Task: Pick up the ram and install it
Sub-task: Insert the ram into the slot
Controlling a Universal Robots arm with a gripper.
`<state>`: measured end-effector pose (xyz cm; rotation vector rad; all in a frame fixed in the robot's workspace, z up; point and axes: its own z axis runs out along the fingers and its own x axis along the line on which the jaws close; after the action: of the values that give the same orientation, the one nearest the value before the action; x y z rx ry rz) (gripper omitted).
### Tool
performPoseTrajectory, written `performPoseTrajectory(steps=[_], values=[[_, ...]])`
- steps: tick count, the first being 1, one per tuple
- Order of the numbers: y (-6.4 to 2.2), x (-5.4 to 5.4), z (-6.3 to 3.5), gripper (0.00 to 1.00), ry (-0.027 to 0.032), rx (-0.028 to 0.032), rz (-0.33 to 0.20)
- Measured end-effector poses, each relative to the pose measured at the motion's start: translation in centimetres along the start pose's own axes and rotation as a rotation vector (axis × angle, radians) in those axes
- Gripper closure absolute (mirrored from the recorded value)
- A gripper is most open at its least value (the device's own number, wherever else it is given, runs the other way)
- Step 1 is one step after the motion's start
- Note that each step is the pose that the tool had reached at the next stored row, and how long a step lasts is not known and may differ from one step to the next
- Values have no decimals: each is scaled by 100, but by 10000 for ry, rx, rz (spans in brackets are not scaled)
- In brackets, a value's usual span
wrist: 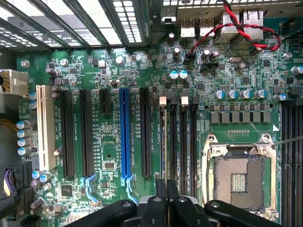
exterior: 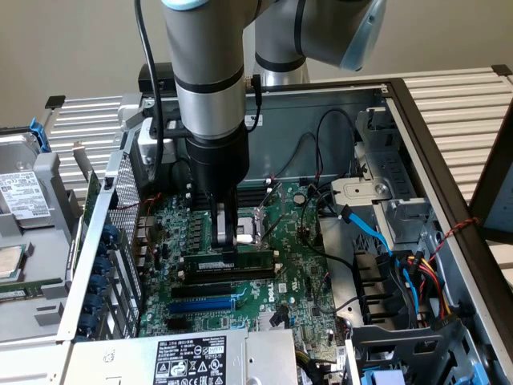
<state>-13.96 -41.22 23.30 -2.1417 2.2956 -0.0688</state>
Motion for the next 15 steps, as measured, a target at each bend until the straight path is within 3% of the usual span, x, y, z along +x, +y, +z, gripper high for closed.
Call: performPoseTrajectory(steps=[15], values=[[1, -5, 7, 88, 1, 0, -2]])
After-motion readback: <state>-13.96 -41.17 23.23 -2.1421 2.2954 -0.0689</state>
